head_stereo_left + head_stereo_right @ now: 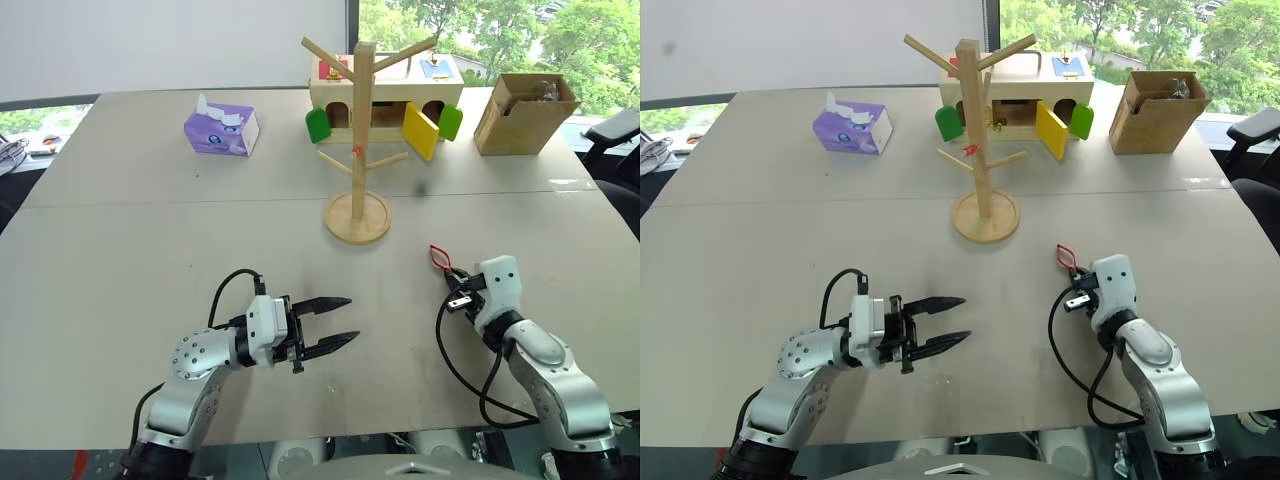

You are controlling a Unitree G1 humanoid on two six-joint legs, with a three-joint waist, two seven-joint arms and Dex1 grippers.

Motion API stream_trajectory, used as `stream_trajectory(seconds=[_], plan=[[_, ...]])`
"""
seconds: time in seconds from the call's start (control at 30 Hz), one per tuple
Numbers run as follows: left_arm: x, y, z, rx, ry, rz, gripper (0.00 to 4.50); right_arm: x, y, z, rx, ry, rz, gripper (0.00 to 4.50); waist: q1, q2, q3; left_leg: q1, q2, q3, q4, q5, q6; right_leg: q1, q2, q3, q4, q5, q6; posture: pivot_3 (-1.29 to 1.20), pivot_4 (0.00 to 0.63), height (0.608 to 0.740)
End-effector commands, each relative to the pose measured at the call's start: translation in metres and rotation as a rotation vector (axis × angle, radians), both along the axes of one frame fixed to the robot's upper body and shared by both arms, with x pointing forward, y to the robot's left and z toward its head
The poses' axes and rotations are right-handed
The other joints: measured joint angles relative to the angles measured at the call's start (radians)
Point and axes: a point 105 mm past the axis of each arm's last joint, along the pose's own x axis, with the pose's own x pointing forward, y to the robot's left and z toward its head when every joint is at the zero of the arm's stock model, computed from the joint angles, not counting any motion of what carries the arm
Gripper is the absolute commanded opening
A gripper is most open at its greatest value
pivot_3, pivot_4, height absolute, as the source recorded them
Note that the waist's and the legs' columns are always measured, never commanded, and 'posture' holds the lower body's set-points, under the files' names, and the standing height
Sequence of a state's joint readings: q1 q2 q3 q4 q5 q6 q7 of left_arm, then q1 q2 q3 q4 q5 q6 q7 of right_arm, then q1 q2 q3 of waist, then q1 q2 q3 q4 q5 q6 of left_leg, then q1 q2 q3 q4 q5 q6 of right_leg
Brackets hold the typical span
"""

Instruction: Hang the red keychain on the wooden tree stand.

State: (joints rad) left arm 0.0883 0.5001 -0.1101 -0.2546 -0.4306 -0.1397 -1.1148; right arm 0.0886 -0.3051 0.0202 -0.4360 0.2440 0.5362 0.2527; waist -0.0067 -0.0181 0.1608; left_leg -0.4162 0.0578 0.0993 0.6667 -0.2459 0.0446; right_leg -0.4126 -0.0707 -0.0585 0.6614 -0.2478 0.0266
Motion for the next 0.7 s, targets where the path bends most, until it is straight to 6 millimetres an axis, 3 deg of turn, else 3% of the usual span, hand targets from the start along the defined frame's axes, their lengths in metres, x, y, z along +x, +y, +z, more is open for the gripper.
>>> stream_trajectory(seconds=[0.03, 0.13, 0.23, 0.33, 0.4, 0.5, 0.7], plan=[[0.001, -0.001, 0.003, -0.007, -0.026, 0.008, 2.30, 0.001, 0.004, 0.004, 0.004, -0.021, 0.027, 0.02, -0.001, 0.000, 0.000, 0.000, 0.000, 0.000, 0.000, 0.000, 0.000, 0.000, 0.000, 0.000, 0.000, 0.000, 0.000, 0.00, 0.150, 0.740], [0.006, -0.003, 0.009, -0.036, -0.021, 0.038, 2.30, 0.002, 0.002, 0.014, -0.001, -0.061, 0.047, 0.02, -0.002, 0.000, 0.000, 0.000, 0.000, 0.000, 0.000, 0.000, 0.000, 0.000, 0.000, 0.000, 0.000, 0.000, 0.000, 0.00, 0.150, 0.740], [0.017, -0.006, 0.023, -0.057, -0.039, 0.074, 2.30, 0.005, -0.007, 0.039, -0.016, -0.152, 0.083, 0.02, 0.001, 0.000, 0.000, 0.000, 0.000, 0.000, 0.000, 0.000, 0.000, 0.000, 0.000, 0.000, 0.000, 0.000, 0.001, 0.00, 0.150, 0.740], [0.037, -0.007, 0.060, -0.136, -0.085, 0.147, 2.30, 0.008, -0.015, 0.090, -0.032, -0.312, 0.161, 0.02, 0.006, 0.001, 0.002, -0.001, -0.001, 0.000, 0.001, 0.000, 0.000, 0.000, 0.000, 0.000, 0.000, 0.000, 0.001, 0.00, 0.150, 0.740], [0.043, -0.010, 0.084, -0.177, -0.113, 0.163, 2.30, 0.005, -0.012, 0.117, -0.075, -0.412, 0.237, 0.02, 0.007, 0.001, 0.002, -0.001, -0.001, -0.001, 0.002, 0.000, 0.000, 0.000, 0.000, 0.000, 0.000, 0.000, 0.002, 0.00, 0.150, 0.740], [0.044, -0.014, 0.108, -0.216, -0.119, 0.173, 2.30, 0.003, -0.004, 0.137, -0.131, -0.490, 0.324, 0.02, 0.004, 0.000, 0.001, -0.001, -0.002, -0.002, 0.001, 0.000, 0.000, 0.001, 0.001, 0.000, 0.000, 0.001, 0.001, 0.00, 0.150, 0.740], [0.041, -0.016, 0.136, -0.211, -0.096, 0.189, 2.30, 0.008, 0.015, 0.180, -0.225, -0.667, 0.409, 0.02, -0.005, 0.000, 0.002, 0.000, -0.002, -0.002, 0.001, 0.000, 0.000, 0.001, 0.001, 0.002, 0.000, 0.001, 0.001, 0.00, 0.150, 0.740]])
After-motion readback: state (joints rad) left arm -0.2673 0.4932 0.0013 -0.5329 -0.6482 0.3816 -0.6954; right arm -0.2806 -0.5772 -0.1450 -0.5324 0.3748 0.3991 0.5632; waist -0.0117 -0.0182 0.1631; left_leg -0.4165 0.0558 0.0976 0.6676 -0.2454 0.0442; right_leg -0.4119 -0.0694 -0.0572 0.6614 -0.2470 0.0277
